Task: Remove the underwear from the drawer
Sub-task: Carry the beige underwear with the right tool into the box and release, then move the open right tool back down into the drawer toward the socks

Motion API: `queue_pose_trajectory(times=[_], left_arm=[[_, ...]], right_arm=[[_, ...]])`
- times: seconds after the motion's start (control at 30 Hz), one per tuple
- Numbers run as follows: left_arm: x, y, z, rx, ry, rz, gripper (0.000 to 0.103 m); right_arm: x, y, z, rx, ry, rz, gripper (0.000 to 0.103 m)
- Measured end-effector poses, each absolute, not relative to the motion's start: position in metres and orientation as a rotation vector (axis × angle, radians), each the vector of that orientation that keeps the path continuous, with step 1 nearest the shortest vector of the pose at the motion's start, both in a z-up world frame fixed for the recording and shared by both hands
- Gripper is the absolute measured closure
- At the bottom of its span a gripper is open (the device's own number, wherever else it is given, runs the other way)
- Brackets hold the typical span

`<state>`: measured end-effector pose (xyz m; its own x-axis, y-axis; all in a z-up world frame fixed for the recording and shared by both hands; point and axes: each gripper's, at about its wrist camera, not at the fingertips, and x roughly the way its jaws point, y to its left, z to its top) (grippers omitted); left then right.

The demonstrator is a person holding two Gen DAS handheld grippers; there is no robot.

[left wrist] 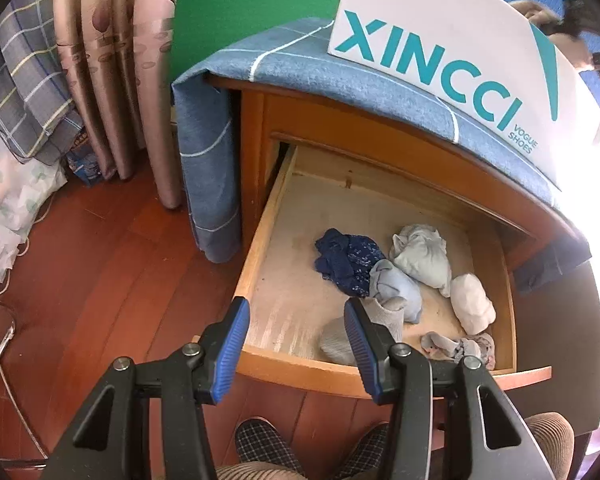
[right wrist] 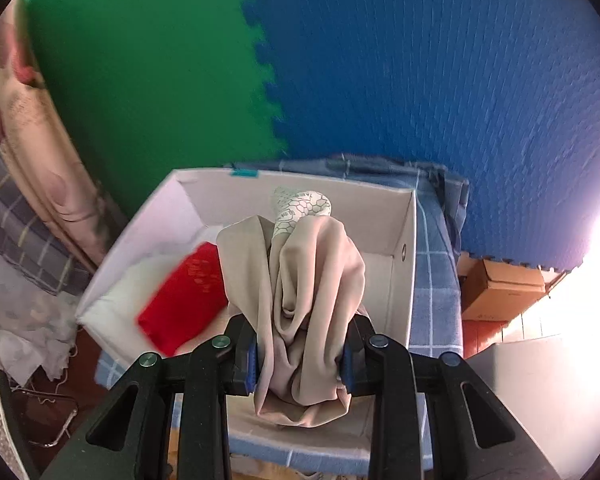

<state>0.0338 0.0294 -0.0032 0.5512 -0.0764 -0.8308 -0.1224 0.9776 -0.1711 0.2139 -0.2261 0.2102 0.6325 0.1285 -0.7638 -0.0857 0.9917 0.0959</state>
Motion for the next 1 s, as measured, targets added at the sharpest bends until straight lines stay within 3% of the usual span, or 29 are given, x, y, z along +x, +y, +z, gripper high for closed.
queue_pose_trajectory(times=[0.4, 0.47, 0.53, 0.67, 1.0], left_arm=[[0.037, 0.030, -0.005, -0.243, 0.988, 0.013, 0.053], [0.037, 0.030, -0.005, -0.246, 0.988, 0.011, 0.053], [0.038, 0.030, -0.005, -0.245, 0.988, 0.010, 0.053], [0.038, 0.030, -0.005, -0.247, 0.989, 0.011, 0.053], [0.037, 0.031, -0.006, -0.260, 0.997, 0.016, 0.053]], right_arm=[[0.251, -0.240, 0.164, 0.040, 0.958, 0.067, 0.067], [0.250, -0.243, 0.166, 0.058, 0.954, 0.074, 0.062], [0.246, -0.243, 0.171, 0.065, 0.945, 0.079, 0.050], [0.234, -0.242, 0.190, 0.036, 0.910, 0.090, 0.043], [0.148, -0.232, 0.216, -0.031, 0.938, 0.269, 0.042]])
